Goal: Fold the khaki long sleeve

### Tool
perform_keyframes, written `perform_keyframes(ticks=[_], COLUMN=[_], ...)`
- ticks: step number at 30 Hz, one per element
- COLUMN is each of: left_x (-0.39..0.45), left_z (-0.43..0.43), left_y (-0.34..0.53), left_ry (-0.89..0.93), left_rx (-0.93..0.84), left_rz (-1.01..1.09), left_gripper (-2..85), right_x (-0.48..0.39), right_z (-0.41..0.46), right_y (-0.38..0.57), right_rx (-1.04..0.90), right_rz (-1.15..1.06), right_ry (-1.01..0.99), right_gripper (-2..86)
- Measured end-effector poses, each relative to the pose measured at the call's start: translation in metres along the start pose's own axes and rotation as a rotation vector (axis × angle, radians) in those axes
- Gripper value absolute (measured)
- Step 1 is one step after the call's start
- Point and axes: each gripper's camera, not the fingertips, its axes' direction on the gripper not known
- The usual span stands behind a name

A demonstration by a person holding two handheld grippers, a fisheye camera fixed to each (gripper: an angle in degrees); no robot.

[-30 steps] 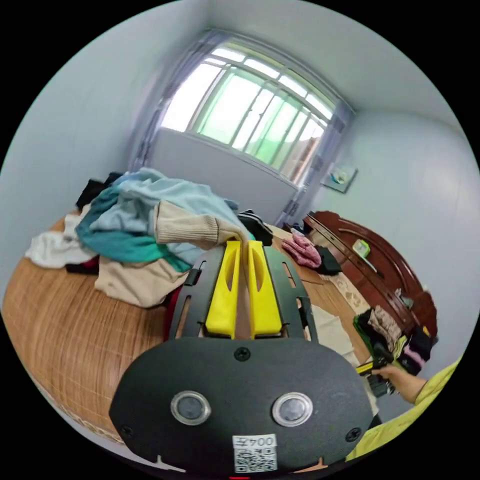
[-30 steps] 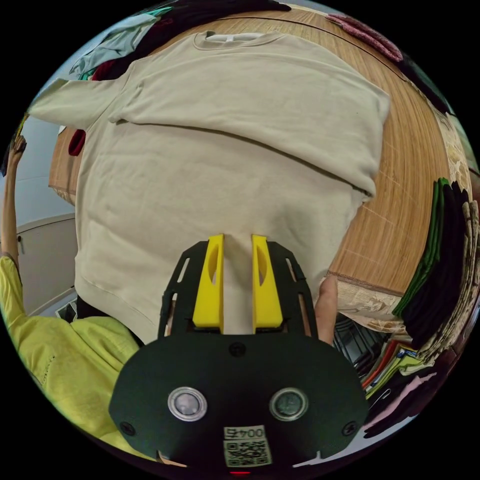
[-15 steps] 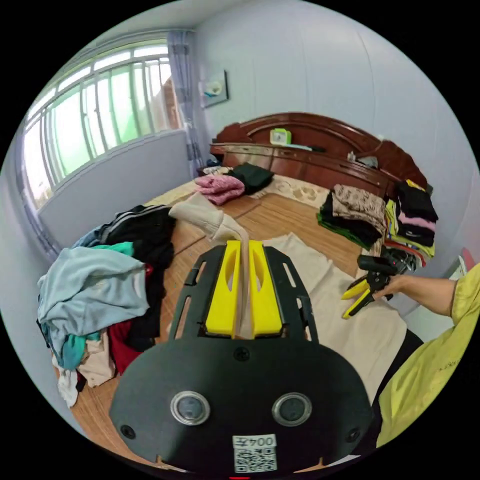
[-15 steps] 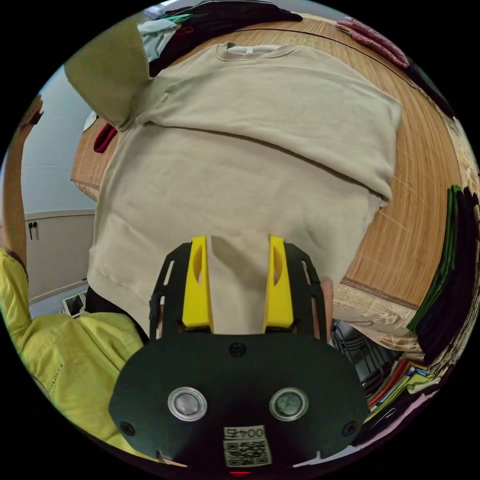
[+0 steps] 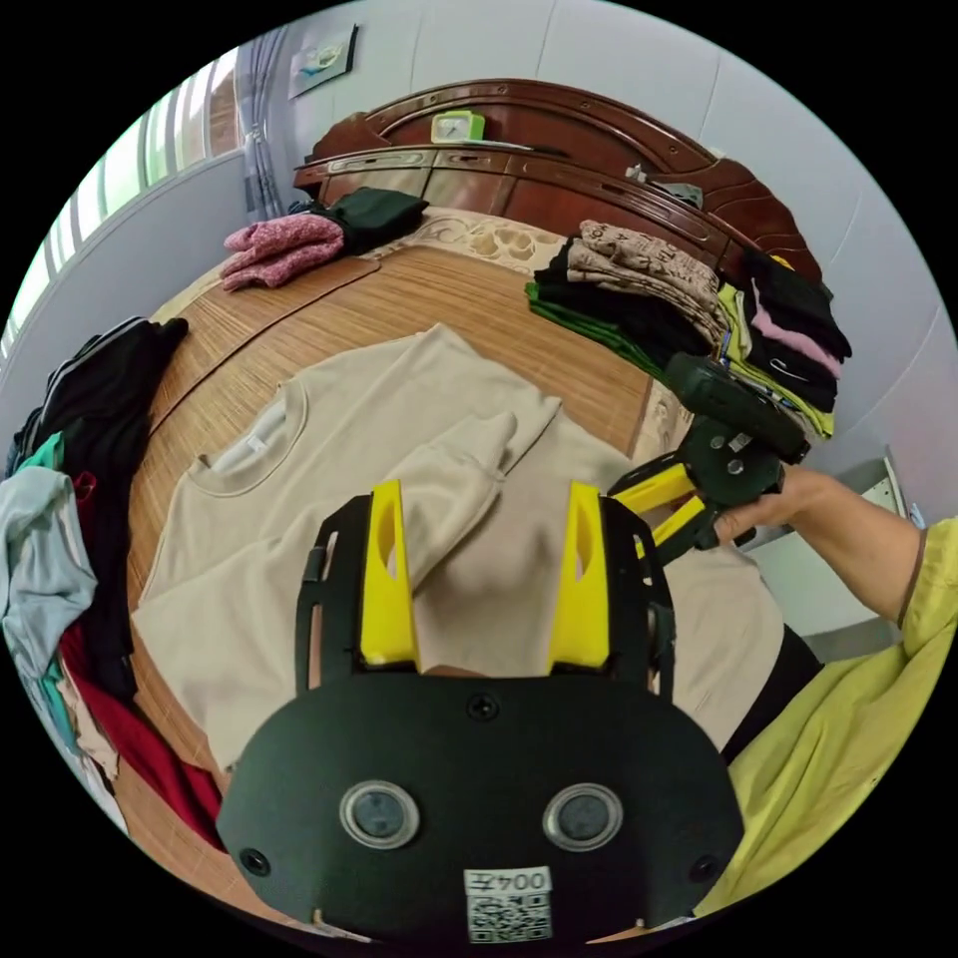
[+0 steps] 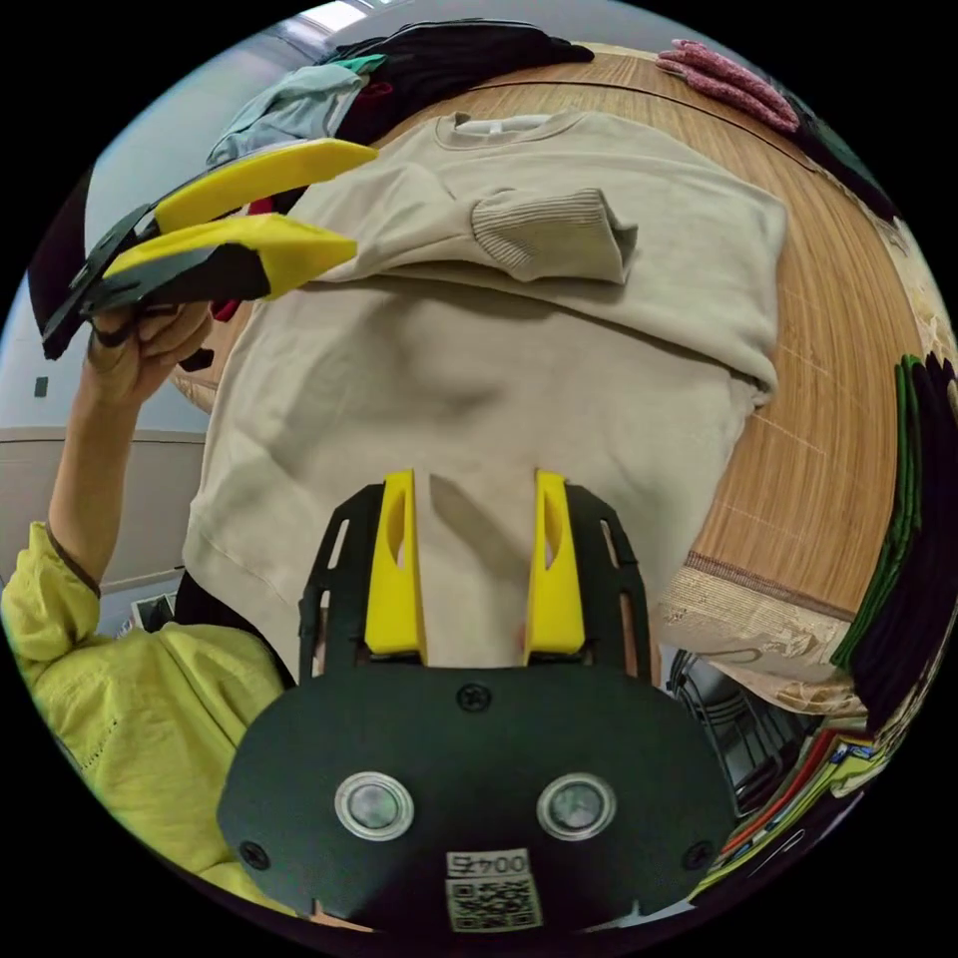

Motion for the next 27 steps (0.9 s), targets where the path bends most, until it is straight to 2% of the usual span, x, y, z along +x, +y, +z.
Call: perform_keyframes(ticks=[3, 6, 9, 15, 19, 24, 27], left_x=[0.0, -0.024, -0.06, -0.091, -0.088, -0.106, -0.12], left_z=[-0.034, -0.068, -0.092, -0.121, -0.093, -0.079, -0.059], left_y=[0.019, 0.066, 0.119, 0.177, 0.176, 0.157, 0.149], left_ry=[-0.058, -0.223, -0.377, -0.509, -0.532, -0.457, -0.413], left_rx=[0.031, 0.022, -0.023, -0.055, -0.157, -0.147, -0.202], left_rz=[-0.004, -0.012, -0.059, -0.097, 0.002, -0.009, -0.026], left_gripper=[22.0, 21.3, 20.6, 19.4, 19.8, 21.0, 20.9], right_x=[0.005, 0.021, 0.06, 0.116, 0.138, 0.151, 0.149], right_z=[-0.038, -0.093, -0.133, -0.154, -0.148, -0.138, -0.13], right_y=[0.018, 0.032, 0.025, -0.025, -0.057, -0.088, -0.097], right_rx=[0.117, 0.31, 0.435, 0.409, 0.343, 0.278, 0.262], right_rz=[0.003, 0.033, 0.129, 0.278, 0.387, 0.485, 0.488], right_ry=[-0.044, -0.081, -0.18, -0.376, -0.452, -0.449, -0.451], right_gripper=[18.8, 20.2, 16.2, 15.8, 16.5, 14.2, 13.8])
